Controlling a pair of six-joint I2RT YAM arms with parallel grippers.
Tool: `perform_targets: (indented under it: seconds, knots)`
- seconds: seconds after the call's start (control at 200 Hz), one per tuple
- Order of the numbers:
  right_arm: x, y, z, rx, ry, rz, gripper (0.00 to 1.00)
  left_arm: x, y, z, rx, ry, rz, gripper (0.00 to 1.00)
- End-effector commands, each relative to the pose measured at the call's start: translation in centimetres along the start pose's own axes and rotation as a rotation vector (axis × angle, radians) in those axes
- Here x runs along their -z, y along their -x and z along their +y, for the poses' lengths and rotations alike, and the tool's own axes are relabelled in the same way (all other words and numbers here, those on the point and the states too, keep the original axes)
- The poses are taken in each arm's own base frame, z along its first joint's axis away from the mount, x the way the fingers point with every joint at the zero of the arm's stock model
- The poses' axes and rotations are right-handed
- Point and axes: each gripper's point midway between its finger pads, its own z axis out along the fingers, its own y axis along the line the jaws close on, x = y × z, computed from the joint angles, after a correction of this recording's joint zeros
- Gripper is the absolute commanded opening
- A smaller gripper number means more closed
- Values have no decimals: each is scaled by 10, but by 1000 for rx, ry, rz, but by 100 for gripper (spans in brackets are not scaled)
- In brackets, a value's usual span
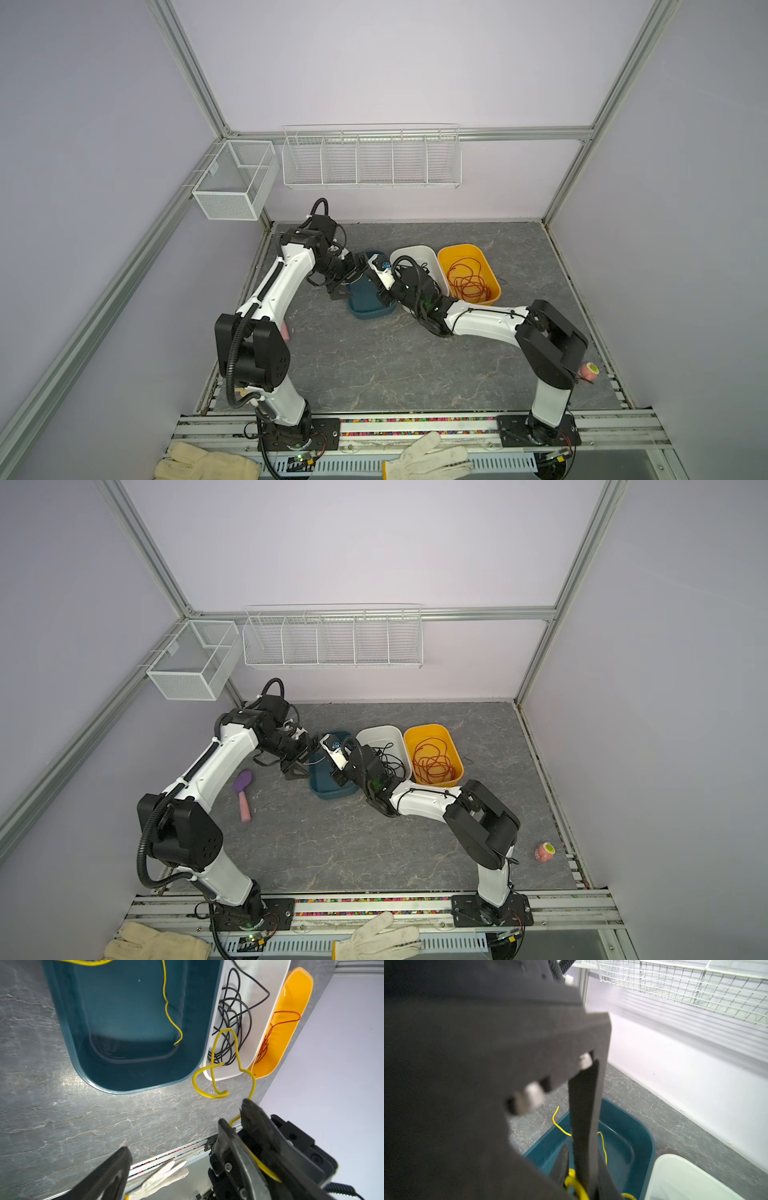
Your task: Untangle the cables
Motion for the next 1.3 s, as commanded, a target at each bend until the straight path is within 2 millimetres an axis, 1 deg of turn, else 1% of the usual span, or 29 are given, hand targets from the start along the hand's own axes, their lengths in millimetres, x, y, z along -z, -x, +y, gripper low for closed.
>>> perform_targets:
  seconds: [0.0, 0.135, 0.19, 0.235, 0.32, 0.365, 0.49, 0.59, 0.62, 0.72, 0.76, 0.915, 0.979, 1.079, 1.169, 1.239, 1.299]
  knots:
    - [0, -48, 61, 71, 185, 129, 16, 21, -7, -67, -144, -251, -16, 99]
    - [3, -38, 58, 58, 178, 95, 30, 23, -10, -65, -146, -251, -17, 99]
    - [4, -38, 56, 57, 175, 95, 35, 25, -12, -66, -150, -251, -17, 99]
    - [5, -39, 53, 57, 168, 96, 42, 27, -13, -65, -156, -244, -21, 99]
    - [8, -40, 49, 51, 164, 96, 43, 30, -14, -64, -160, -234, -25, 99]
    - [8, -42, 45, 52, 150, 99, 40, 31, -14, -62, -161, -224, -26, 99]
    - [9, -43, 41, 41, 149, 92, 21, 32, -13, -61, -157, -221, -29, 99]
    - [8, -43, 44, 42, 162, 92, 11, 33, -13, -65, -147, -249, -29, 99]
    - [7, -44, 46, 47, 170, 101, 10, 34, -13, -67, -147, -258, -30, 99]
    - [4, -53, 51, 73, 191, 140, 7, 50, -10, -74, -149, -285, -62, 99]
    - [1, -59, 51, 85, 190, 165, 7, 55, -10, -78, -143, -307, -73, 99]
    - [-6, -77, 54, 112, 206, 236, 7, 67, -16, -93, -143, -390, -75, 99]
    - [-8, -86, 53, 123, 201, 273, 7, 78, -15, -95, -139, -413, -110, 99]
    - [-9, -100, 54, 129, 205, 317, 7, 96, -14, -105, -128, -500, -131, 99]
    - [-7, -112, 47, 123, 185, 351, 6, 109, -12, -111, -121, -558, -159, 99]
    - [-5, -115, 42, 108, 175, 354, 7, 119, -13, -119, -106, -644, -166, 99]
    - [-5, -116, 39, 94, 172, 359, 7, 132, -14, -129, -101, -719, -187, 99]
